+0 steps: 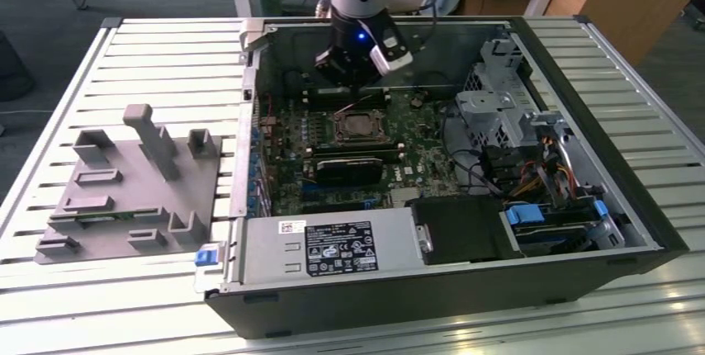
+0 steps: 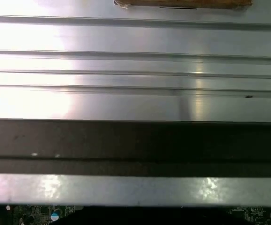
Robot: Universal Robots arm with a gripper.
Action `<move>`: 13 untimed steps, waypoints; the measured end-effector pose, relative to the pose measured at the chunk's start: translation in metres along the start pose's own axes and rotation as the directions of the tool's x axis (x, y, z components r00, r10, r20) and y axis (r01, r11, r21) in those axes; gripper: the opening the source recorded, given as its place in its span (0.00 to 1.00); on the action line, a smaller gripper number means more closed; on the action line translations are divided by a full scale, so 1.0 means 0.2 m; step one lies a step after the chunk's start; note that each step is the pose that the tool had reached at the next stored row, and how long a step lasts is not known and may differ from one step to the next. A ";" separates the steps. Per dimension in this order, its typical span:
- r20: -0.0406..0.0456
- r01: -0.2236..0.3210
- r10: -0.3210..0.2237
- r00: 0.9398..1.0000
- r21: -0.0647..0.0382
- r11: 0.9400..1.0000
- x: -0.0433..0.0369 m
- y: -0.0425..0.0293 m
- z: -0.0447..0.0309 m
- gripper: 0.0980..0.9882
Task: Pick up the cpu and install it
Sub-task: 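Install the first cpu locking lever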
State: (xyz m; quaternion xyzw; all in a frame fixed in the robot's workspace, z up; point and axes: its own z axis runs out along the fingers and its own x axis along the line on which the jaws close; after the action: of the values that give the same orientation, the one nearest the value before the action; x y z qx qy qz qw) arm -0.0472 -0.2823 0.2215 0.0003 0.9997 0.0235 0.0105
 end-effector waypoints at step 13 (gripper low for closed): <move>-0.015 -0.001 0.001 1.000 0.001 1.000 -0.077 0.029 0.024 0.01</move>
State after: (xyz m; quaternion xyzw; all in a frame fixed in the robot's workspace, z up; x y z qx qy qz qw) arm -0.0317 -0.2762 0.2173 0.0005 0.9997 0.0232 0.0027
